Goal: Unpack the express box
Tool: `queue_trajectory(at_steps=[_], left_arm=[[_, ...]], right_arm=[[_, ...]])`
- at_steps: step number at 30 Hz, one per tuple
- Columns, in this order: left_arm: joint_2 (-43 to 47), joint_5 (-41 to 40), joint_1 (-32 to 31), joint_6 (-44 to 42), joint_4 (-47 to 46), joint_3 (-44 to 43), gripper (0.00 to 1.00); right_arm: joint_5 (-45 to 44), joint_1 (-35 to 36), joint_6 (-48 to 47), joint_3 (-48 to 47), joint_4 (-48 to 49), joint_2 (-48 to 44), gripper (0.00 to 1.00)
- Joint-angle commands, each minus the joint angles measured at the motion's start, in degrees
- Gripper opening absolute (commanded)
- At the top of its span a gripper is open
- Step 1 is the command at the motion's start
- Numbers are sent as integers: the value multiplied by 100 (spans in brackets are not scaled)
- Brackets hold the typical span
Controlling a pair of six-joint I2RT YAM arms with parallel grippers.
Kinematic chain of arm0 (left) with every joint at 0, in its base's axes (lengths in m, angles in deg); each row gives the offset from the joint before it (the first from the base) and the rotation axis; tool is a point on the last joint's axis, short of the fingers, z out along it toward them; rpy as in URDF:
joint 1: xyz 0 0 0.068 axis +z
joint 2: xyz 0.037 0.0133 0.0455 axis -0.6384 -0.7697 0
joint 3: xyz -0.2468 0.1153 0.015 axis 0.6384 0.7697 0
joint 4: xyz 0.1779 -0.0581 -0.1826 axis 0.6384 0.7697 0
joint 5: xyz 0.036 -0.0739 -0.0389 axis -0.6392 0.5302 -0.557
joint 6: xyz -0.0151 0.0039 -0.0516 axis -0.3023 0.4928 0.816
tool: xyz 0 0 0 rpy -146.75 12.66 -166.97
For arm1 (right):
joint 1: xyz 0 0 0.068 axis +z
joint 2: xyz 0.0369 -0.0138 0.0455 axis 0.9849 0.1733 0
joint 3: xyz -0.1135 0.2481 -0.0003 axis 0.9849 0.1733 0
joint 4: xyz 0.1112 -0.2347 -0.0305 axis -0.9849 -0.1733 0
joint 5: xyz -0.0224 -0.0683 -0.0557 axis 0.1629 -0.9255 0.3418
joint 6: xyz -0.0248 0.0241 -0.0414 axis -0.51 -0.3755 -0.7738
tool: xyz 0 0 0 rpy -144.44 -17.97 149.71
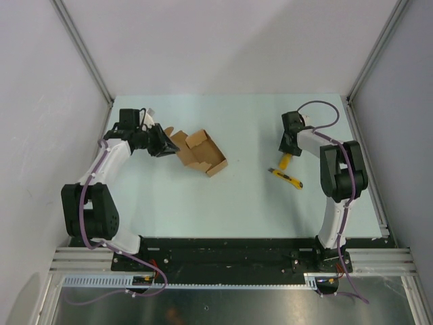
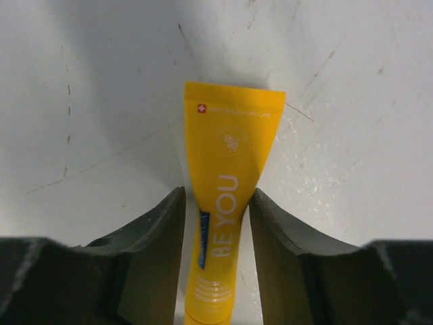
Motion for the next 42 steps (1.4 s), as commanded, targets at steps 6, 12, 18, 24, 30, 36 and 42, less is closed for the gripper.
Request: queue_trajectory(at_steps=[6,12,18,24,30,36,42], left_arm=[[-61,116,38,-155,28,-435,42],[273,-139,38,-295,10,-505,80],[1028,-639,38,-524,10,-461,100],[2037,-1386,38,-691,-7,-347,99],[2979,-2361,38,-621,-16,-146,100],[3947,-3057,38,-251,19,373,100],[4473,-3918,38,-50,151,435,100]], right_arm=[[-171,-103,10,-39,280,-193,65],[14,-103,115,-39,16,-869,86],[401,-33,502,-31,-476,-1494,100],[112,143,616,66,-775,-2469,100],[-354,170,722,145,-1213,-3645,99],[-1267,170,1125,461,-2075,-5068,100],[-2842,381,987,1279,-1734,-6713,100]])
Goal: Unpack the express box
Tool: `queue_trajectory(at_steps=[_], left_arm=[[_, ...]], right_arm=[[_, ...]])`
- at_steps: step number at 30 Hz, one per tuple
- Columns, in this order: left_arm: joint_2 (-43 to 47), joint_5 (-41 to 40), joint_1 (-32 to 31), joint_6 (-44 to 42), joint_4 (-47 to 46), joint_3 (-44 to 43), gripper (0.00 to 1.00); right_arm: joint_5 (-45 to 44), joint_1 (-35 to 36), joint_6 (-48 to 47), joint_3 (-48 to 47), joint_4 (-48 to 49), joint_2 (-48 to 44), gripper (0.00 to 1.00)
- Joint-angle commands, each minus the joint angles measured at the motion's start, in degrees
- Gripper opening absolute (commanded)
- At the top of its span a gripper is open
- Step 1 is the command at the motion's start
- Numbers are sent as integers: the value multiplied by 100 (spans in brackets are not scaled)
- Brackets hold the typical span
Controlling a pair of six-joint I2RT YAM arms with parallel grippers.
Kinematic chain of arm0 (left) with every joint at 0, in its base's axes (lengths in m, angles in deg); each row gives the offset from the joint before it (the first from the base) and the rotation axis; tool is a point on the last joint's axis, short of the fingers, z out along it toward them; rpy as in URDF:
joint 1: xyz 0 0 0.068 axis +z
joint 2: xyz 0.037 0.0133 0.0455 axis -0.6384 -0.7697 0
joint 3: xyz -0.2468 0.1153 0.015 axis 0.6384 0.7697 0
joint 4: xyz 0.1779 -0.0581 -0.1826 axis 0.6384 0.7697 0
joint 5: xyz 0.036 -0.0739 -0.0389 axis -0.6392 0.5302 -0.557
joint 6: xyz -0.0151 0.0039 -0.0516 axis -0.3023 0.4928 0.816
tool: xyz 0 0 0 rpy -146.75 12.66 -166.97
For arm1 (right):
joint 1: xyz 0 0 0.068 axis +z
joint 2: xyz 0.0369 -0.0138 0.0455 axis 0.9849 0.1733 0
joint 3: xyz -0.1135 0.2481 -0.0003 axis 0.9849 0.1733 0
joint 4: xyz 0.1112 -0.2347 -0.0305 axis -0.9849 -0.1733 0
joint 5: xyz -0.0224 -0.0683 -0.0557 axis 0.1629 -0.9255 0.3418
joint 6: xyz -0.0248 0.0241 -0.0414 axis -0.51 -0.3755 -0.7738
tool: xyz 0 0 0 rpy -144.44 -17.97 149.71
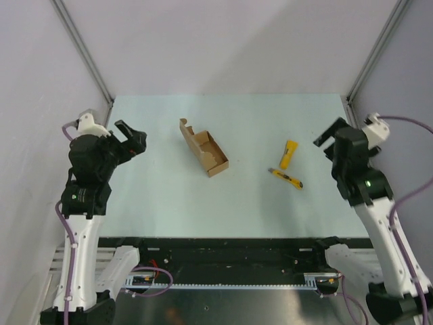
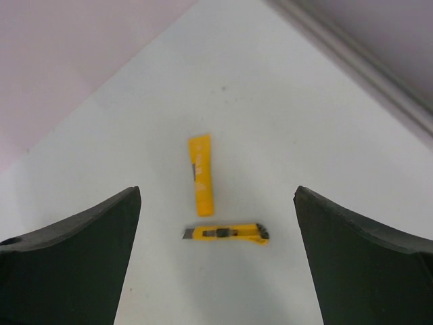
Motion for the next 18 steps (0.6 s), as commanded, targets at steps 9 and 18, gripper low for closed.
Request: queue_trajectory(at_steps=[9,18], left_arm=[[713,-1059,38,118,33,15,100],[1012,-1234,38,83,42,77,100]], right_arm=[[-1383,70,-57,407,-119,-1174,100],[-1278,70,40,407,-295,-1157,100]])
